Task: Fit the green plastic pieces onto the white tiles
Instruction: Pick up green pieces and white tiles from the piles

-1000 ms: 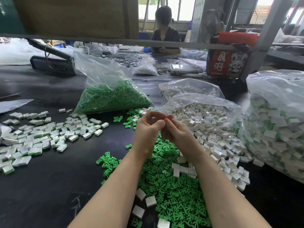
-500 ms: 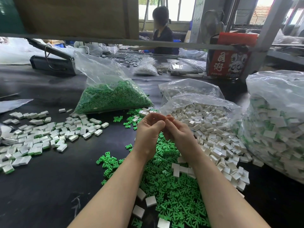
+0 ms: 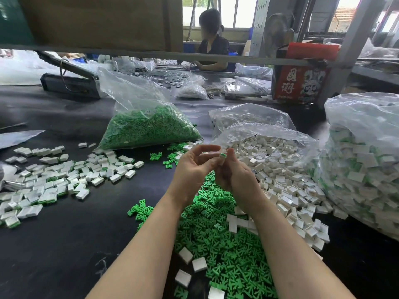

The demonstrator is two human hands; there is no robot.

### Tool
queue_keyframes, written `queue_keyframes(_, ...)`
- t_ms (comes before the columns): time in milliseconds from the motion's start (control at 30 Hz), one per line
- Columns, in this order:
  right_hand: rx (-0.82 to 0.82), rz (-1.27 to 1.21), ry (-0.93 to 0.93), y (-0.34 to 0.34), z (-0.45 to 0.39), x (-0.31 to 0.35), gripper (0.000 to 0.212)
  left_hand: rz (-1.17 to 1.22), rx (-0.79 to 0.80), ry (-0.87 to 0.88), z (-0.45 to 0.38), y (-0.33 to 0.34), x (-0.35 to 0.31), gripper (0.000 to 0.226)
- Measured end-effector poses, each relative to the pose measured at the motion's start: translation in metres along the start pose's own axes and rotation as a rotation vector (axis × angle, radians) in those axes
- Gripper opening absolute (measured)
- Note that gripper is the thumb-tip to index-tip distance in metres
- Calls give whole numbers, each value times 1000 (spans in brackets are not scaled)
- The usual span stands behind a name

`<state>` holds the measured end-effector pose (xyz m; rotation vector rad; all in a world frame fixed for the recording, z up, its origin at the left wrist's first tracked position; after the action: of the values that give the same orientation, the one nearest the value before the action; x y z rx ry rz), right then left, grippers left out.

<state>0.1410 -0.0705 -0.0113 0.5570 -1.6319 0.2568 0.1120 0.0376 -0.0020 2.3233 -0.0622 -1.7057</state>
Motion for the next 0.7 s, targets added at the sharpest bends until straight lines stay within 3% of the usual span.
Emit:
queue_keyframes(133,1,-104,52,0,0,-1,56,28,-1,-7,-1,-4,0,25)
queue_keyframes(333,-95,178,29,-10,0,7,50,-39,-41,1,-7,-29,-7,27)
queue_keyframes(433,-132,390,-15,-13,-1,11,36,-310,-242,-1,-11,-70,-14,17)
queue_keyframes(567,-174,777,-75,-13,-4,10,17,-958,-610,8,6,-127,-28,12)
queue_keyframes(700,-246,1090,-74,-15,-3,12,13,-1147,-860,-51,25,-156,-36,26)
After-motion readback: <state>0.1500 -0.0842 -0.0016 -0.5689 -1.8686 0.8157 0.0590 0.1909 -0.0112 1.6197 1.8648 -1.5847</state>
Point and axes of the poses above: each hand's wrist, its own z-axis away from the middle knuckle, its own y-axis out of the palm, x = y × z, the point moved 5 cm from there along -z, towards the middle knuckle, and after that the axes turned 1 degree about -z, right-handed, at the moved point
